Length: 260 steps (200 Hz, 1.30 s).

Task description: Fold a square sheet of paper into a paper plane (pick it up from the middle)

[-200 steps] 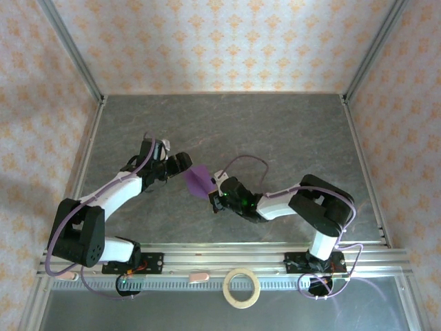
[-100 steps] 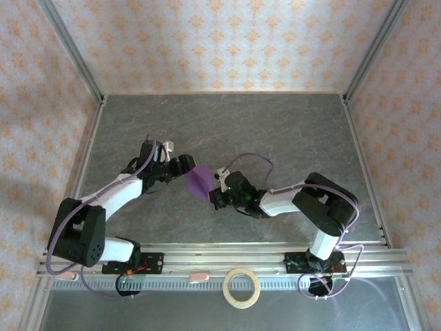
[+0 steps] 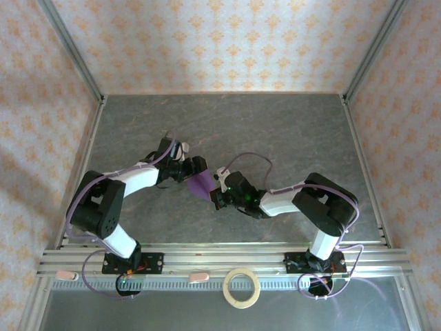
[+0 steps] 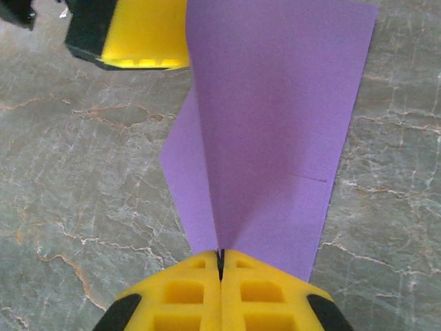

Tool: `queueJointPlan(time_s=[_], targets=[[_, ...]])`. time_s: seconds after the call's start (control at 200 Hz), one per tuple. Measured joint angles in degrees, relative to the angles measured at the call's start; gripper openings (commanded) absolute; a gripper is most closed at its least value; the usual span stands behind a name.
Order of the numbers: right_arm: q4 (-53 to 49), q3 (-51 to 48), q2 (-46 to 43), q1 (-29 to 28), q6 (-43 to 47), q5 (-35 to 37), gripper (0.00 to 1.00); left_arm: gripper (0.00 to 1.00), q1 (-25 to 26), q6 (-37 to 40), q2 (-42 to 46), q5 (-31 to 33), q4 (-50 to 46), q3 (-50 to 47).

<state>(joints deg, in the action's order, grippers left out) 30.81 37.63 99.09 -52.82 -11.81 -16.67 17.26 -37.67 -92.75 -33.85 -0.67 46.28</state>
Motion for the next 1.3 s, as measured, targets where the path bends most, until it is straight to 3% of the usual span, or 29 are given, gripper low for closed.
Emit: queueJointPlan(time_s=[0.29,0.475,0.691,0.911,1.116,1.301], targets=[[0.0,-0.9,-2.2,-4.4,10.0,9.5,0.20,0.24,0.0,0.3,-2.7,1.5,-2.8,1.9],[-0.2,-1.2,-2.3,-7.0,17.2,17.6,0.31,0.08,0.0,0.0,-2.6,1.7,-3.0,1.9],[-0.1,-1.7,-2.2,-8.9,24.6,25.6,0.39,0.05,0.0,0.2,-2.6,1.7,-3.0,1.9],[0.8,-2.1,-2.1,-10.7,29.7,28.1,0.46,0.06,0.0,0.2,-2.6,1.7,-3.0,1.9],[1.9,-2.4,-1.2,-11.8,32.4,29.9,0.46,0.06,0.0,0.0,-2.6,1.5,-3.0,1.9],[2.2,-2.1,1.9,-11.8,34.4,33.5,0.38,0.06,0.0,0.0,-2.6,1.3,-3.0,1.9]])
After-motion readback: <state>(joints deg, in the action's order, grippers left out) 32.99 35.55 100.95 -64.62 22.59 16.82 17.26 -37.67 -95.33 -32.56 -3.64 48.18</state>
